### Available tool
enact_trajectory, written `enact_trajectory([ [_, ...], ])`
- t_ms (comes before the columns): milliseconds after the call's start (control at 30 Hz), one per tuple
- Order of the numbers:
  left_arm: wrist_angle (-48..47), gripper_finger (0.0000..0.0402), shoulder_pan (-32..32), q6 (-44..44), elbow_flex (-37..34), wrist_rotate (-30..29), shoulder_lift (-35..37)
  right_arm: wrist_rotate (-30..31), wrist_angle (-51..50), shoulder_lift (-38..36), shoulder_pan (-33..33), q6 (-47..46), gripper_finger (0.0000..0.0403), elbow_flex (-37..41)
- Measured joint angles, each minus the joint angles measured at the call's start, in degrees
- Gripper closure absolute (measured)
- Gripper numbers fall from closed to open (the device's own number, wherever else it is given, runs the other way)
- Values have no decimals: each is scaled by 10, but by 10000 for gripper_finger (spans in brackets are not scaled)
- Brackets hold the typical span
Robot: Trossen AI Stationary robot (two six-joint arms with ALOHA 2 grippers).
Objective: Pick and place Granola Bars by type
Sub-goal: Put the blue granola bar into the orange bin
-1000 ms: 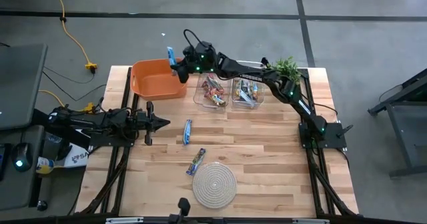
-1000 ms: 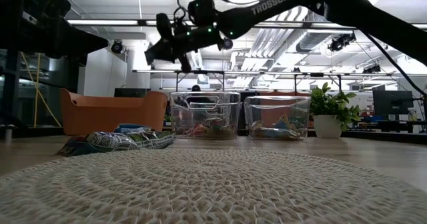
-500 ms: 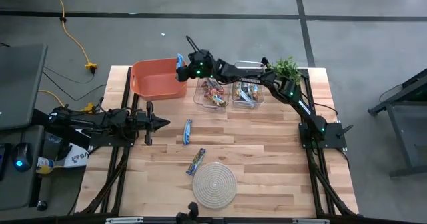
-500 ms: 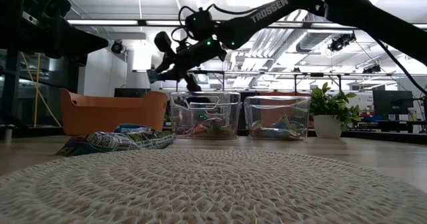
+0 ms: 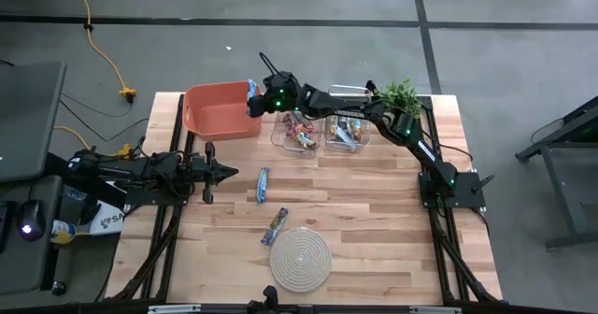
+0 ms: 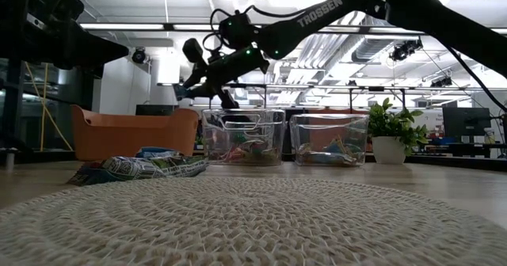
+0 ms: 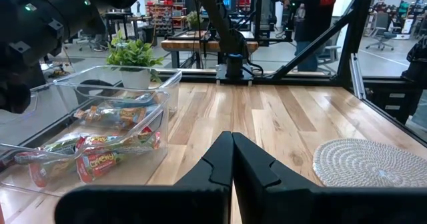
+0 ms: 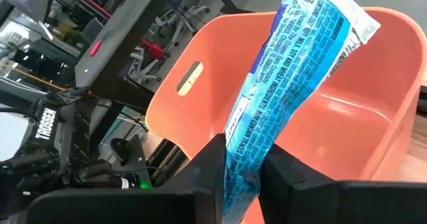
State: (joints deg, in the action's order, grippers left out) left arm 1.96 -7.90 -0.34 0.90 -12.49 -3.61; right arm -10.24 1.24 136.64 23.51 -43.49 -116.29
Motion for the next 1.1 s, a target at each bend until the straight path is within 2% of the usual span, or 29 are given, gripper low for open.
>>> enact_trajectory([
  [467,0,401,0,0,0,0,0,-21,0,0,0,7,283,0],
  [1100,0,401,0,0,0,0,0,-33,3,0,0,50,273,0],
])
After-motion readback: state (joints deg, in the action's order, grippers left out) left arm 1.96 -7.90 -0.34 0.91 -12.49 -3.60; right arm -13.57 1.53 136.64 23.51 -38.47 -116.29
